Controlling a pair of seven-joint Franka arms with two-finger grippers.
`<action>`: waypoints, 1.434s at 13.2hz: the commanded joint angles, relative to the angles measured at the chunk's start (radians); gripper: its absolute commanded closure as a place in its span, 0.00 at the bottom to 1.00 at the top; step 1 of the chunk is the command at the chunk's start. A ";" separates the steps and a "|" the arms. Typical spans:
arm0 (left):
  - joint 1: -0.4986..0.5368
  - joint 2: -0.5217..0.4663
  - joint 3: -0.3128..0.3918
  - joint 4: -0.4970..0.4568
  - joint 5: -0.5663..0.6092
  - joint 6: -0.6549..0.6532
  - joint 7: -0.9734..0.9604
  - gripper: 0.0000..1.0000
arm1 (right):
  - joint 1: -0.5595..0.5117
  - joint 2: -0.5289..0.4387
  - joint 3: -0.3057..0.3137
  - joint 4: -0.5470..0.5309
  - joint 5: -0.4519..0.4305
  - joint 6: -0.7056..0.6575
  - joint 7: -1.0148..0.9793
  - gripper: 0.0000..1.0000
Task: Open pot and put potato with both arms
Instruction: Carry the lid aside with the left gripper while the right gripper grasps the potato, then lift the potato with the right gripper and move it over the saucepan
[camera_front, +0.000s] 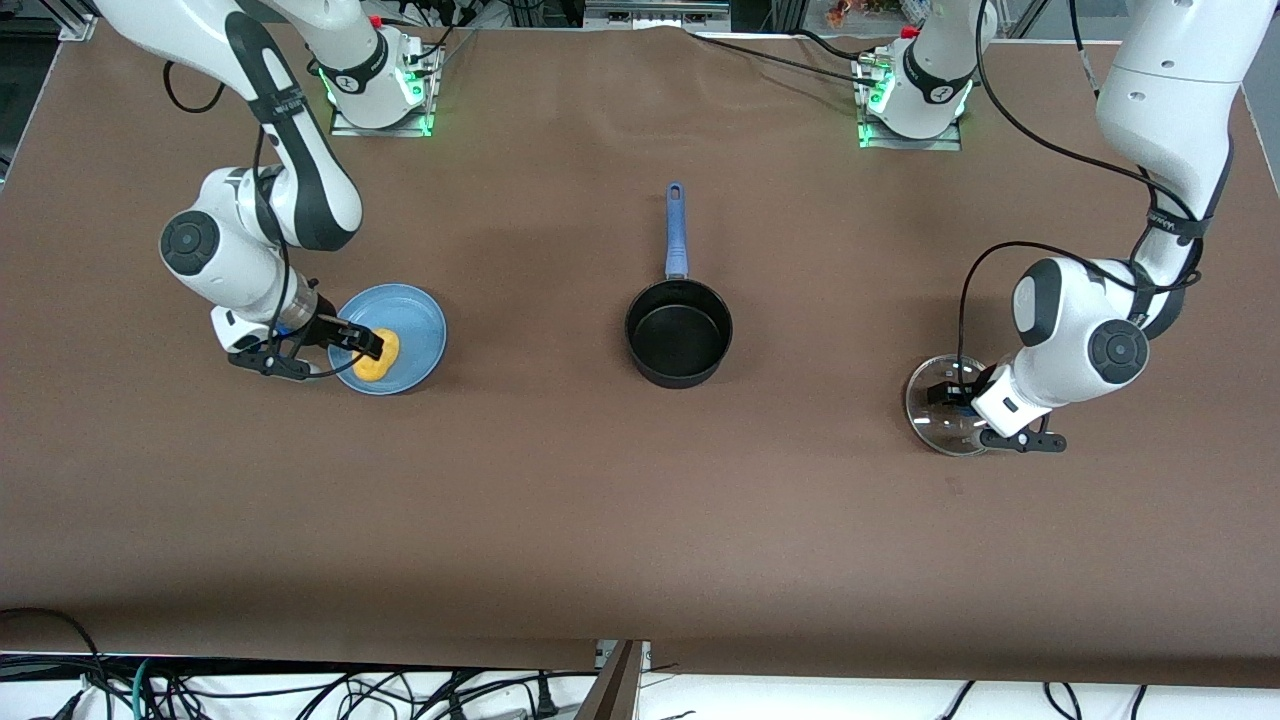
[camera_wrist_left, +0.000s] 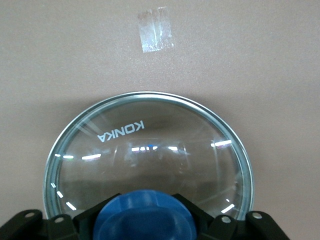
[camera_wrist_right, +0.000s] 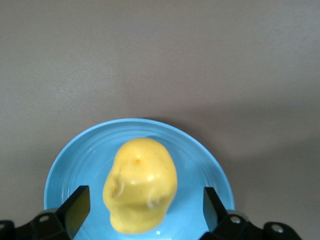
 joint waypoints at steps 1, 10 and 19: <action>0.015 -0.019 -0.013 -0.002 0.025 -0.002 0.002 0.00 | 0.028 0.047 0.011 0.019 0.060 0.047 0.010 0.00; 0.017 -0.268 -0.018 0.213 0.024 -0.368 0.003 0.00 | 0.031 0.076 0.015 0.020 0.058 0.045 -0.038 0.65; -0.009 -0.383 -0.042 0.645 0.022 -0.936 -0.001 0.00 | 0.200 0.062 0.038 0.474 0.022 -0.518 -0.171 0.80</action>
